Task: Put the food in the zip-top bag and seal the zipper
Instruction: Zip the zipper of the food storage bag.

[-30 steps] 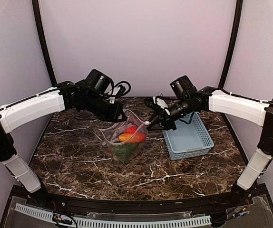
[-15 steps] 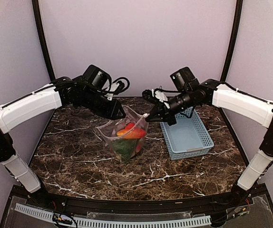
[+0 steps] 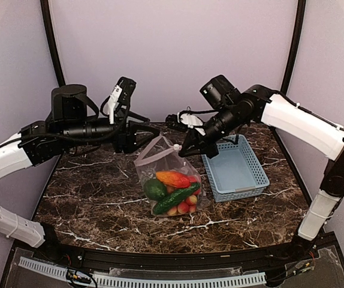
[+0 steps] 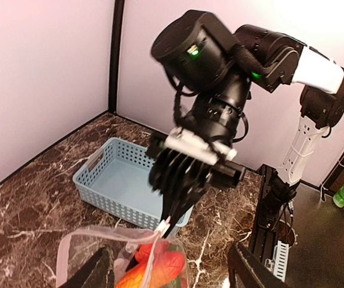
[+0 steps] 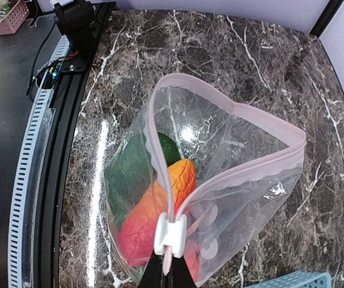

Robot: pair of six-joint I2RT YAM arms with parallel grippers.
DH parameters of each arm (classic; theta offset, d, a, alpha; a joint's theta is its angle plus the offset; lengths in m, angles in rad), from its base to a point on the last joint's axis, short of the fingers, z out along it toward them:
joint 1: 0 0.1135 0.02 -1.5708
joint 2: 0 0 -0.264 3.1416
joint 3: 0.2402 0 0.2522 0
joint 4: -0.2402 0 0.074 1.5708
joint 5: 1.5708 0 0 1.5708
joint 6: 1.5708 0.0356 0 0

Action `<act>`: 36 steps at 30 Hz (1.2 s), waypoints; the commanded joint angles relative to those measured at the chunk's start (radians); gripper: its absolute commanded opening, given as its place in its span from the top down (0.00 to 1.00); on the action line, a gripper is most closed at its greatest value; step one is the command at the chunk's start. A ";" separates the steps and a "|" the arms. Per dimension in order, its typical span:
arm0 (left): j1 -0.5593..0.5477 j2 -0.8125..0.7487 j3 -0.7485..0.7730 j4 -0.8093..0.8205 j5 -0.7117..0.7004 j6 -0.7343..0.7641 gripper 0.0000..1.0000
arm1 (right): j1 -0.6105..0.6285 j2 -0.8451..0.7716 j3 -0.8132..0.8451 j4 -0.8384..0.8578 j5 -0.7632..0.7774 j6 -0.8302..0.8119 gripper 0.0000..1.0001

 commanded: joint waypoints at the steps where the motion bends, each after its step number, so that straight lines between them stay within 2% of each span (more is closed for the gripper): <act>1: -0.035 0.074 -0.014 0.133 0.078 0.097 0.36 | -0.001 0.021 0.069 -0.102 0.028 0.022 1.00; 8: -0.055 0.133 -0.007 0.174 0.119 0.253 0.38 | -0.001 -0.026 0.067 -0.136 0.008 0.010 1.00; 13: -0.055 0.160 0.008 0.183 0.138 0.288 0.38 | -0.001 -0.082 0.034 -0.129 -0.004 -0.029 1.00; 17: -0.054 0.227 0.079 0.122 0.169 0.307 0.39 | -0.001 -0.089 0.034 -0.146 -0.013 -0.048 1.00; 31: -0.056 0.292 0.115 0.082 0.230 0.298 0.66 | -0.001 -0.090 0.034 -0.140 -0.018 -0.023 1.00; 36: -0.055 0.307 0.118 0.067 0.228 0.301 0.69 | -0.001 -0.096 0.032 -0.128 -0.020 -0.015 1.00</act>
